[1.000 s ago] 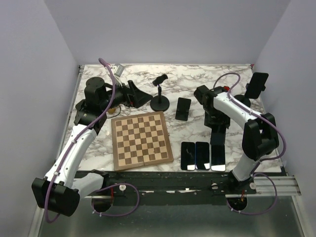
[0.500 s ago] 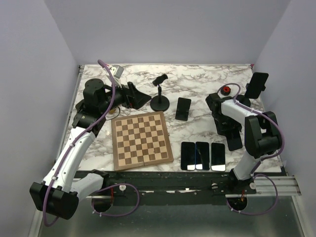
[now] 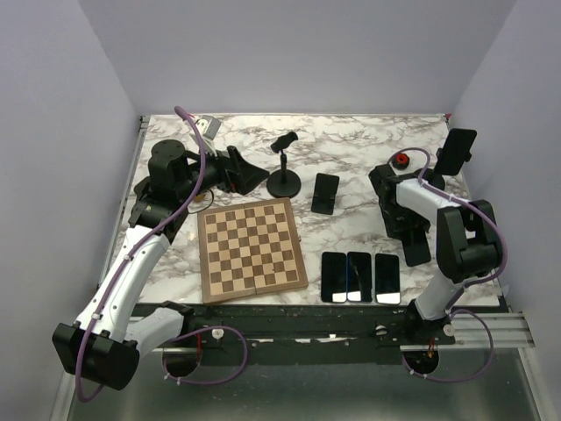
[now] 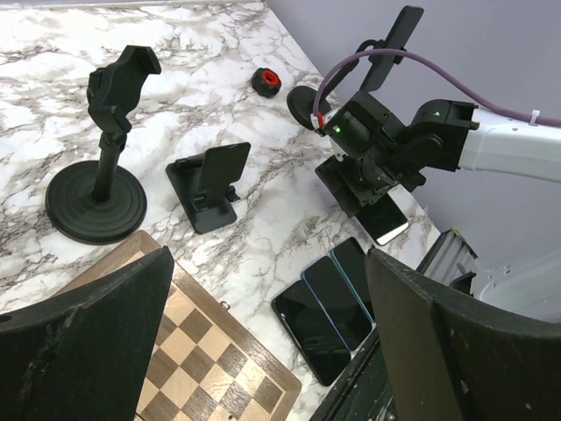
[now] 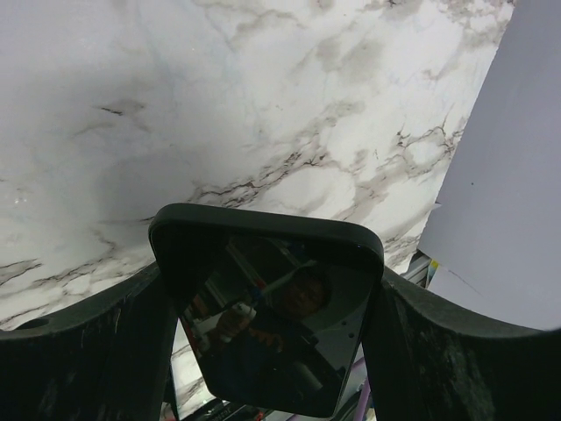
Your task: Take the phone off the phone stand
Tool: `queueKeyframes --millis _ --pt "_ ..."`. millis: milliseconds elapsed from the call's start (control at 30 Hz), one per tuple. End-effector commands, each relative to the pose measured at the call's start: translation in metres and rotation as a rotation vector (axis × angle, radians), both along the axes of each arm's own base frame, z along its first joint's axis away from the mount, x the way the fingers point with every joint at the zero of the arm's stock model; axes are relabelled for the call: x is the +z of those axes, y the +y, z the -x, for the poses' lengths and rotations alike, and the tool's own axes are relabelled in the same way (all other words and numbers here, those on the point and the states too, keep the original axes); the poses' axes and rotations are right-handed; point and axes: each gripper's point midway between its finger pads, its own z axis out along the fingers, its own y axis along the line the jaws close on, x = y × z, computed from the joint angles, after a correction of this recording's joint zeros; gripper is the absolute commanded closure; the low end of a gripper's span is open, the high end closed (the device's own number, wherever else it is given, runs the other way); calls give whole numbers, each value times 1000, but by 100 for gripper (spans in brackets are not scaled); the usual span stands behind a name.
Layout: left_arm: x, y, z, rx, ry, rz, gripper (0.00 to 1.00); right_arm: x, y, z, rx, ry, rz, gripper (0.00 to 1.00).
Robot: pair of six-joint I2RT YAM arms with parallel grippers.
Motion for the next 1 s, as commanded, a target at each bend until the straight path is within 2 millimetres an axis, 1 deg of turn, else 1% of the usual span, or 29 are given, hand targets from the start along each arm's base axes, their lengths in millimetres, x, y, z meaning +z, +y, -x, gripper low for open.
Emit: queueKeyframes --millis 0,100,200,367,533,600,833,967 --pt "6 2 -2 15 -22 -9 2 -4 1 0 22 20 -20 78" --pt "5 2 -2 18 -20 -12 1 -8 2 4 33 43 -27 74" --pt "3 2 -4 20 -14 -17 1 -12 2 7 36 55 -31 68" --pt "2 2 -5 22 -11 -20 2 -22 0 9 32 99 -15 66" --pt "2 2 -5 21 -11 -21 1 -21 1 9 33 95 -18 49" --pt "1 2 -6 23 -10 -23 2 -20 1 9 36 91 -21 46" --pt "-1 1 -7 19 -4 -22 2 -11 5 9 47 59 -54 21" --pt "0 1 -6 18 -4 -20 2 -9 5 9 49 51 -60 14"
